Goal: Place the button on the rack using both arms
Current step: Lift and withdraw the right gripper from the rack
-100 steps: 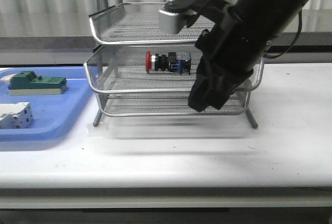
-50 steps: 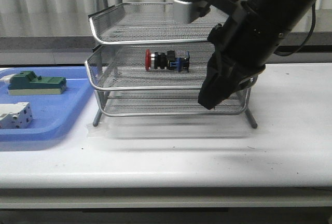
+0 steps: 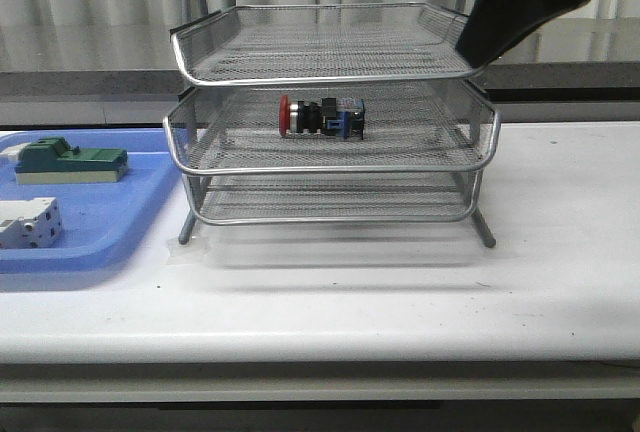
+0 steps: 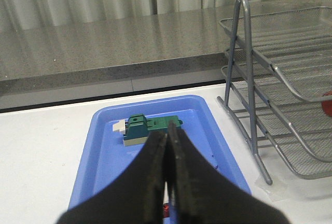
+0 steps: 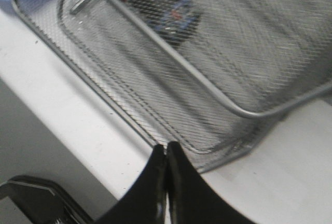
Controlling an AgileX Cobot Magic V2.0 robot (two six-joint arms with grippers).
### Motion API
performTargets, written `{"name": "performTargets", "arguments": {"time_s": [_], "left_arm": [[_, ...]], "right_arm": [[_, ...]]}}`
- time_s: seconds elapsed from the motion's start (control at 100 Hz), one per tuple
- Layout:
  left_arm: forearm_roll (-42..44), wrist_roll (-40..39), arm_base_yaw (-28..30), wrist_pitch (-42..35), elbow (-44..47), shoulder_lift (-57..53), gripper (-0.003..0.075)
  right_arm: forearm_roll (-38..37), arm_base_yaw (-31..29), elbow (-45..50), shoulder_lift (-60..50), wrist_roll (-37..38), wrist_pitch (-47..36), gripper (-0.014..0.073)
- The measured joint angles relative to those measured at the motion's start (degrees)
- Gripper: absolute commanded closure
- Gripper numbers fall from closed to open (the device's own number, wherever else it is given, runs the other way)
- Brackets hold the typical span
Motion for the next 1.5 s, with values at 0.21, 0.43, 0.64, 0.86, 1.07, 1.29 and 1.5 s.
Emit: {"name": "performTargets", "arguments": {"time_s": [0.21, 0.43, 0.64, 0.86, 1.07, 1.29, 1.5], "left_arm": [[0.0, 0.0, 0.0, 0.0, 0.0, 0.0, 0.074], [0.0, 0.0, 0.0, 0.0, 0.0, 0.0, 0.074], [0.0, 0.0, 0.0, 0.0, 0.0, 0.0, 0.074], [0.0, 0.0, 0.0, 0.0, 0.0, 0.0, 0.074], [0.0, 0.0, 0.0, 0.0, 0.0, 0.0, 0.074], [0.0, 0.0, 0.0, 0.0, 0.0, 0.0, 0.074], [0.0, 0.0, 0.0, 0.0, 0.0, 0.0, 0.074]], "right_arm": [[-3.8, -6.5, 3.0, -10.0, 6.7, 0.7, 0.0654], [-4.3, -13.5, 11.2, -23.1, 8.5, 0.7, 0.0654], [-4.3, -17.9, 19.9, -36.2, 9.9, -0.5, 0.0654], [-4.3, -19.7, 28.0, -49.3, 10.7, -0.7, 0.0654], [-4.1, -19.6, 33.2, -59.6, 10.7, -0.6, 0.0654], [-3.9, -19.6, 33.9, -63.1, 10.7, 0.3, 0.0654], [-3.9, -19.6, 34.2, -63.2, 10.7, 0.5, 0.0654]]}}
